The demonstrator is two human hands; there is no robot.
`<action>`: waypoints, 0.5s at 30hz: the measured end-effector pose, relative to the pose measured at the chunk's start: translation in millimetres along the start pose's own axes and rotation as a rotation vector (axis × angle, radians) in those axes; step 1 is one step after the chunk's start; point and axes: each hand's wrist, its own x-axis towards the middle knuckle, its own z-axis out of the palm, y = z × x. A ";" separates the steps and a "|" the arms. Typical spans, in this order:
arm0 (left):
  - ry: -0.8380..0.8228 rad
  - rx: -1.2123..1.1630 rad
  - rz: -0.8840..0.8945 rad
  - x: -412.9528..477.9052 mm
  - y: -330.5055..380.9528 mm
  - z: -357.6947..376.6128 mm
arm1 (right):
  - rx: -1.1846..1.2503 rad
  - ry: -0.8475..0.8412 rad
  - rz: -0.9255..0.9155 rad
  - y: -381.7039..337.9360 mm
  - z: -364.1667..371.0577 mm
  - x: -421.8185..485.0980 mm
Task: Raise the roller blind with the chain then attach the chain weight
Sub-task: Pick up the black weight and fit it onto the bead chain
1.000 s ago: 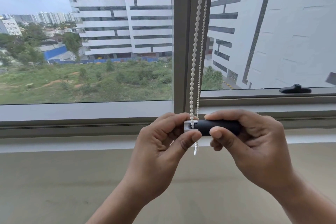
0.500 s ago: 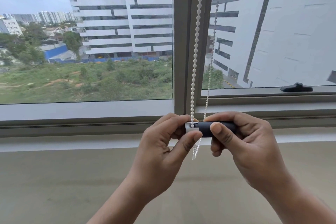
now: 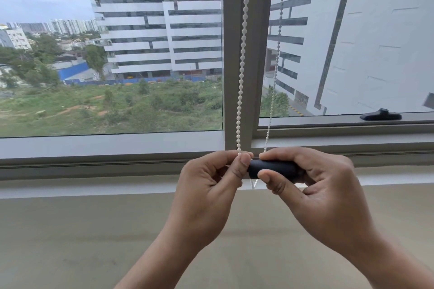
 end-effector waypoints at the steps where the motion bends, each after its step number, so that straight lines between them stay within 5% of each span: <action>1: 0.012 -0.012 -0.008 -0.8 0.4 -0.2 | 0.006 0.002 0.014 0.4 -0.2 -0.1; 7: 0.019 -0.142 0.005 -1.2 0.3 2.3 | 0.154 -0.009 0.142 -4.5 -0.8 -0.8; 15: 0.054 0.043 0.257 -7.5 -1.8 2.8 | 0.485 -0.010 0.351 -2.6 6.3 -2.9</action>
